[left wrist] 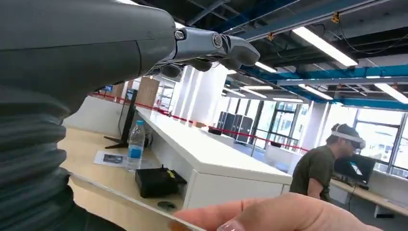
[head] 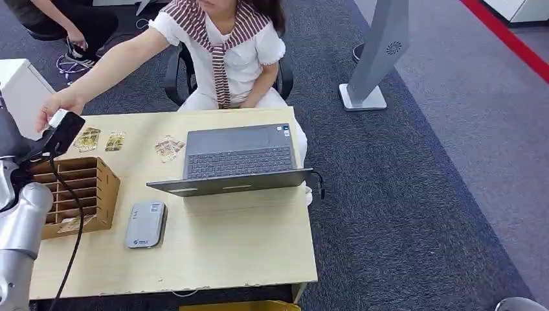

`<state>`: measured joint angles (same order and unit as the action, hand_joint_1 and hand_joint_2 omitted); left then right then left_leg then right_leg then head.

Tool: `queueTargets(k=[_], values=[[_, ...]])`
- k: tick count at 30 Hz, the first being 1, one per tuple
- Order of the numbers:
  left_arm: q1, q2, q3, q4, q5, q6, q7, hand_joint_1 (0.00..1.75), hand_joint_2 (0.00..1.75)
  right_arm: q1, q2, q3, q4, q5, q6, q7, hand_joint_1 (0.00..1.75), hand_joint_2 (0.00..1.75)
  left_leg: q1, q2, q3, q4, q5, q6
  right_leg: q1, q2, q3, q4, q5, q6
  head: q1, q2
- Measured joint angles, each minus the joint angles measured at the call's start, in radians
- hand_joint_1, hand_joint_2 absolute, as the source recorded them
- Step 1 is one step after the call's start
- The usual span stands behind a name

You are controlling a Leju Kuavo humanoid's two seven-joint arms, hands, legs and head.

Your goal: Pass the card to the sensor for recognition and then transmit it.

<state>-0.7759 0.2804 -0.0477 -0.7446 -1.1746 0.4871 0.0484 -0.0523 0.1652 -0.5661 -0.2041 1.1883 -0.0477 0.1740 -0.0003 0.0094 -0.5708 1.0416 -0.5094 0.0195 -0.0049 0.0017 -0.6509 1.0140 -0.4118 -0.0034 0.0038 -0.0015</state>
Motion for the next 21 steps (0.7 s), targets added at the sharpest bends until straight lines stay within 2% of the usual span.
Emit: queueTargets(k=[4,5,21], values=[[0.0,0.0,0.0,0.001,0.0,0.0,0.002,0.0,1.75,0.0,0.0,0.001,0.0,0.001,0.0,-0.001,0.0,0.0,0.0,0.0,0.0,0.0,0.0,0.0,0.0,0.0,0.0,0.0,0.0,0.0,0.0,0.0],[0.0,0.0,0.0,0.001,0.0,0.0,0.003,1.75,1.75,0.0,0.0,0.001,0.0,0.001,0.0,-0.001,0.0,0.0,0.0,0.0,0.0,0.0,0.0,0.0,0.0,0.0,0.0,0.0,0.0,0.0,0.0,0.0],[0.01,0.01,0.0,-0.005,0.013,-0.016,0.004,1.75,1.75,0.0,0.0,0.009,0.0,0.003,-0.002,-0.005,0.0,0.0,0.0,0.0,0.0,0.0,0.0,0.0,0.0,0.0,0.0,0.0,0.0,0.0,0.0,0.0]])
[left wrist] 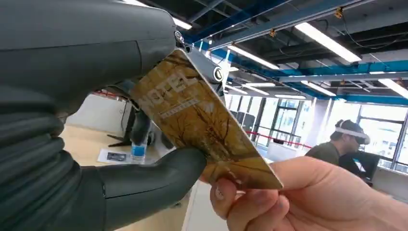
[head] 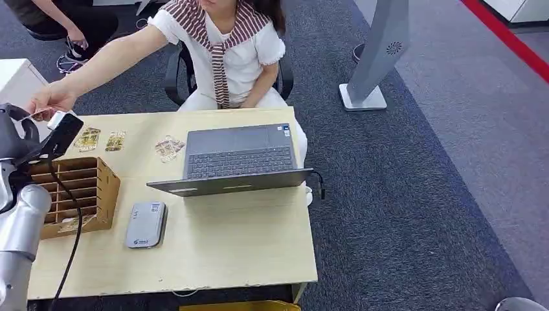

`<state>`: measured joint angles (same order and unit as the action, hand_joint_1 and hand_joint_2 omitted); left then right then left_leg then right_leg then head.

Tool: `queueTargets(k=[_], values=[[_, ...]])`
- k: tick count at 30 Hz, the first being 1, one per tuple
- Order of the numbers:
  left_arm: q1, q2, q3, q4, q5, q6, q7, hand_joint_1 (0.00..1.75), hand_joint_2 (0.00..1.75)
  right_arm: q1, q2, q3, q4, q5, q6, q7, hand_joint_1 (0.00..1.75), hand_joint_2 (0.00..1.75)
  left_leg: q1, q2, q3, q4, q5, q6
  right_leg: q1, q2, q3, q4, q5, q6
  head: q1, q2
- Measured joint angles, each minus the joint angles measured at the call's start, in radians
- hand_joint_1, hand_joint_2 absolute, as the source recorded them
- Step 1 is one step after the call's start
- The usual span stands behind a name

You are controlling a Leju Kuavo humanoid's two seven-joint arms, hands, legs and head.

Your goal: Pass the card to the sensor for recognition and then transmit it.

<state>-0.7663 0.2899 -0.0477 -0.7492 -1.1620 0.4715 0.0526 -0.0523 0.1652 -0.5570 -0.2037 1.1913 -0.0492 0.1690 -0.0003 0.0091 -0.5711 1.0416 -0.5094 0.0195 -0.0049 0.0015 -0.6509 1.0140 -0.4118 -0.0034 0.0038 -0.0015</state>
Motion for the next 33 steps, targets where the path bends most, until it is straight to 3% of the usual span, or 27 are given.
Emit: queueTargets(k=[15,25,33], values=[[0.021,0.001,0.0,-0.023,0.024,-0.014,-0.006,1.75,1.75,0.0,0.0,0.0,0.0,0.006,-0.001,0.001,0.0,0.0,0.0,0.0,0.0,0.0,0.0,0.0,0.0,0.0,0.0,0.0,0.0,0.0,0.0,0.0],[0.146,-0.026,-0.022,-0.189,0.048,-0.016,-0.046,1.75,1.75,0.0,0.005,0.0,0.0,0.014,-0.005,0.003,0.0,0.0,0.0,0.0,0.0,0.0,0.0,0.0,0.0,0.0,0.0,-0.001,0.0,0.0,0.0,0.0],[0.181,-0.038,-0.036,-0.252,0.049,-0.022,-0.055,1.75,1.75,0.0,0.005,0.0,0.0,0.011,-0.004,0.003,0.0,0.0,0.0,0.0,0.0,0.0,0.0,0.0,0.0,0.0,0.0,-0.001,0.0,0.0,0.0,0.0]])
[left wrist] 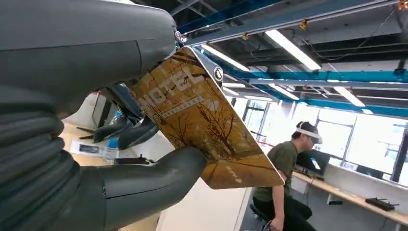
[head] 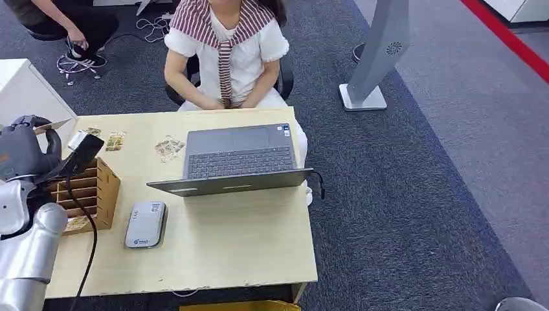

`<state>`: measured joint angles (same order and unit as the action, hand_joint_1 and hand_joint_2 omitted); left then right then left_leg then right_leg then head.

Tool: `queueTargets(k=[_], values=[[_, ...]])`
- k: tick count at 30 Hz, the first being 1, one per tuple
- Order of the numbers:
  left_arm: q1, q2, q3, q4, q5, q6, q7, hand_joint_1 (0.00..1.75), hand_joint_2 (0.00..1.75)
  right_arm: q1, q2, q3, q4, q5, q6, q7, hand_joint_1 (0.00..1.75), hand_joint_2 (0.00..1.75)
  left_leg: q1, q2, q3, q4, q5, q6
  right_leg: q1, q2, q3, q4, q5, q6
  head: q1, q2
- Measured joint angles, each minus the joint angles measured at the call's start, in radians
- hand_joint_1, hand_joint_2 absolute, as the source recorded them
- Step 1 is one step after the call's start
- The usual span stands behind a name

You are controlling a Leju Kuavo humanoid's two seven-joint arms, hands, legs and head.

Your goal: Pass the card to the sensor for recognition and then transmit it.

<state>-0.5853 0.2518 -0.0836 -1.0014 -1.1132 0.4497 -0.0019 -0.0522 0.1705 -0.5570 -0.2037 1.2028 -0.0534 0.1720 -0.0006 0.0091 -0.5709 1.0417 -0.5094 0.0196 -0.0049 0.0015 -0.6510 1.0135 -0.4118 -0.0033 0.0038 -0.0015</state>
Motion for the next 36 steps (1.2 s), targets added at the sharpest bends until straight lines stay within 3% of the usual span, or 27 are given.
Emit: queueTargets(k=[8,15,20,26,36], values=[[0.096,-0.037,-0.088,-0.112,-0.043,-0.043,0.038,1.75,1.75,0.0,0.0,-0.003,0.0,-0.002,-0.004,-0.002,0.0,0.0,0.0,0.001,0.0,0.0,0.0,0.0,0.0,0.0,0.0,0.0,0.0,0.0,0.0,0.0],[0.137,-0.038,-0.133,-0.121,-0.064,-0.205,0.088,1.75,1.75,0.0,0.003,-0.01,0.0,0.0,-0.01,0.003,0.0,0.0,0.0,0.0,0.0,0.0,0.0,0.0,0.0,0.0,0.0,0.0,0.0,0.0,0.0,0.0],[0.149,-0.04,-0.173,-0.12,-0.07,-0.277,0.116,1.75,1.75,0.001,0.003,-0.017,0.0,0.0,-0.014,0.003,0.0,0.0,0.0,0.0,0.0,0.0,0.0,0.0,0.0,0.0,0.0,0.0,0.0,0.0,0.0,0.0],[0.155,-0.04,-0.196,-0.121,-0.07,-0.295,0.134,1.75,1.75,0.001,0.003,-0.02,0.0,0.0,-0.017,0.004,0.0,0.0,0.0,-0.001,-0.001,0.0,0.0,0.0,0.0,-0.001,0.0,0.0,0.0,0.0,0.0,0.0],[0.245,-0.038,-0.196,-0.172,-0.06,-0.253,0.136,1.75,1.75,0.001,0.005,-0.033,0.0,0.0,-0.02,0.004,0.0,0.0,0.0,-0.002,-0.001,0.0,0.0,0.001,0.0,-0.003,0.0,-0.001,-0.001,0.001,0.0,0.0]])
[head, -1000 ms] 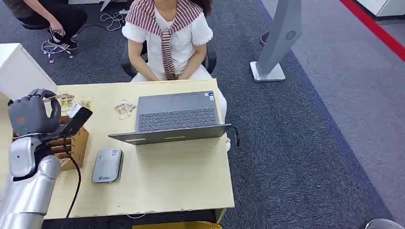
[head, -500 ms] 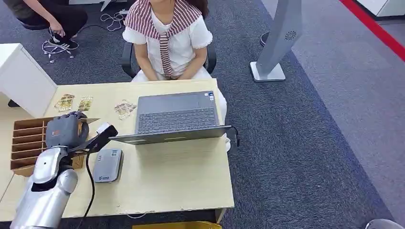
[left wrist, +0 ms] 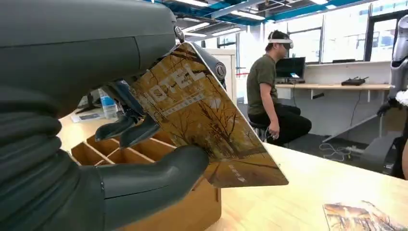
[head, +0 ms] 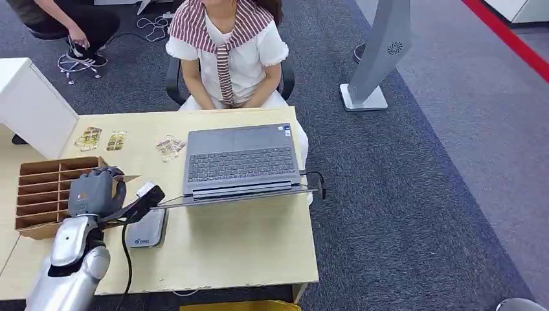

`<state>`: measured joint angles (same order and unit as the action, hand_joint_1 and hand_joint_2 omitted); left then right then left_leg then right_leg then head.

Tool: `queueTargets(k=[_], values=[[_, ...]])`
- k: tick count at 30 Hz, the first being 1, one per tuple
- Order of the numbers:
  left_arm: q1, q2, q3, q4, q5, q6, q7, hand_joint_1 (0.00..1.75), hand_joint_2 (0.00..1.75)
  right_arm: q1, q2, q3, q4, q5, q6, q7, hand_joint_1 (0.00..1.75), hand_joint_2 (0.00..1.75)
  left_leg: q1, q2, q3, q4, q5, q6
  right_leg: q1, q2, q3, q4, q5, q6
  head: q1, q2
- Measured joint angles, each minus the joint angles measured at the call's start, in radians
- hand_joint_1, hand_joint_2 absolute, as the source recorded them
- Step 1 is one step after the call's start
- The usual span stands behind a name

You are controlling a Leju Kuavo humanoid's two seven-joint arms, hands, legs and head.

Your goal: Pass the card to the sensor for recognition and then transmit it.

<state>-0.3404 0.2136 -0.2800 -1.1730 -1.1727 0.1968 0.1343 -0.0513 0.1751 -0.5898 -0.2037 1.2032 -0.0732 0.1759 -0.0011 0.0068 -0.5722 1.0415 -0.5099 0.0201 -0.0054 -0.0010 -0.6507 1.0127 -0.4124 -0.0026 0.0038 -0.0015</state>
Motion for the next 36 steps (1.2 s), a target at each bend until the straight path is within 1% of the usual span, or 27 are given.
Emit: queueTargets(k=[6,10,12,14,16,18,26,28,32,36], values=[[0.016,0.001,0.0,-0.014,0.002,0.0,0.0,1.75,1.75,0.0,0.0,-0.006,0.0,0.0,0.0,0.0,0.0,0.0,0.0,0.0,0.0,0.0,0.0,0.0,0.0,0.0,0.0,0.0,0.0,0.0,0.0,0.0],[0.065,0.002,0.0,-0.047,0.011,0.023,-0.01,1.75,1.75,0.0,0.001,-0.011,0.0,-0.002,-0.002,0.003,0.0,0.0,0.0,0.0,0.0,0.0,0.0,0.0,0.0,0.0,0.0,0.0,0.0,0.0,0.0,0.0],[0.098,0.001,0.0,-0.068,0.011,0.044,-0.014,1.75,1.75,0.001,0.001,-0.011,0.0,-0.002,-0.002,0.003,0.0,0.0,0.0,0.0,0.0,0.0,0.0,0.0,0.0,0.0,0.0,0.0,0.0,0.0,0.0,0.0],[0.132,0.0,0.0,-0.095,0.011,0.084,-0.023,1.75,1.75,0.001,0.001,-0.012,0.0,-0.002,-0.003,0.004,0.0,0.0,0.0,0.0,0.0,0.0,-0.001,0.001,0.0,0.0,0.0,0.0,-0.001,0.0,0.0,0.0],[0.159,-0.003,0.002,-0.127,0.007,0.139,-0.033,1.75,1.75,0.001,0.001,-0.013,0.0,-0.002,-0.005,0.007,0.0,0.0,0.0,0.0,0.0,0.0,-0.001,0.001,0.0,0.0,0.0,0.0,-0.001,0.001,0.0,0.0],[0.177,-0.007,0.005,-0.148,0.006,0.162,-0.035,1.75,1.75,0.001,0.001,-0.013,0.0,-0.002,-0.006,0.008,0.0,0.0,0.0,0.0,0.0,0.0,-0.001,0.001,0.0,0.0,0.0,0.0,-0.001,0.001,0.0,0.0],[0.204,-0.012,0.01,-0.189,0.006,0.165,-0.036,1.75,1.75,0.001,0.001,-0.014,0.0,-0.002,-0.006,0.009,0.0,0.0,0.0,-0.001,0.0,0.0,-0.001,0.001,0.0,0.0,0.0,0.0,-0.001,0.001,0.0,0.0],[0.21,-0.016,0.012,-0.196,0.004,0.193,-0.05,1.75,1.75,0.001,0.001,-0.014,0.0,0.0,-0.007,0.009,0.0,0.0,0.0,0.0,0.0,0.0,-0.001,0.001,0.0,0.0,0.0,0.0,-0.001,0.001,0.0,0.0],[0.229,-0.035,0.03,-0.223,0.003,0.29,-0.076,1.75,1.75,0.001,0.001,-0.014,0.0,0.005,-0.008,0.009,0.0,0.0,0.0,0.0,0.0,0.0,-0.002,0.001,0.0,0.0,0.0,0.0,-0.001,0.001,0.0,0.0],[0.242,-0.053,0.047,-0.244,0.003,0.351,-0.097,1.75,1.75,0.0,0.003,-0.014,0.0,0.007,-0.011,0.012,0.0,0.0,0.0,0.0,0.0,0.0,-0.002,0.001,0.0,0.0,0.0,0.0,-0.001,0.001,0.0,0.0]])
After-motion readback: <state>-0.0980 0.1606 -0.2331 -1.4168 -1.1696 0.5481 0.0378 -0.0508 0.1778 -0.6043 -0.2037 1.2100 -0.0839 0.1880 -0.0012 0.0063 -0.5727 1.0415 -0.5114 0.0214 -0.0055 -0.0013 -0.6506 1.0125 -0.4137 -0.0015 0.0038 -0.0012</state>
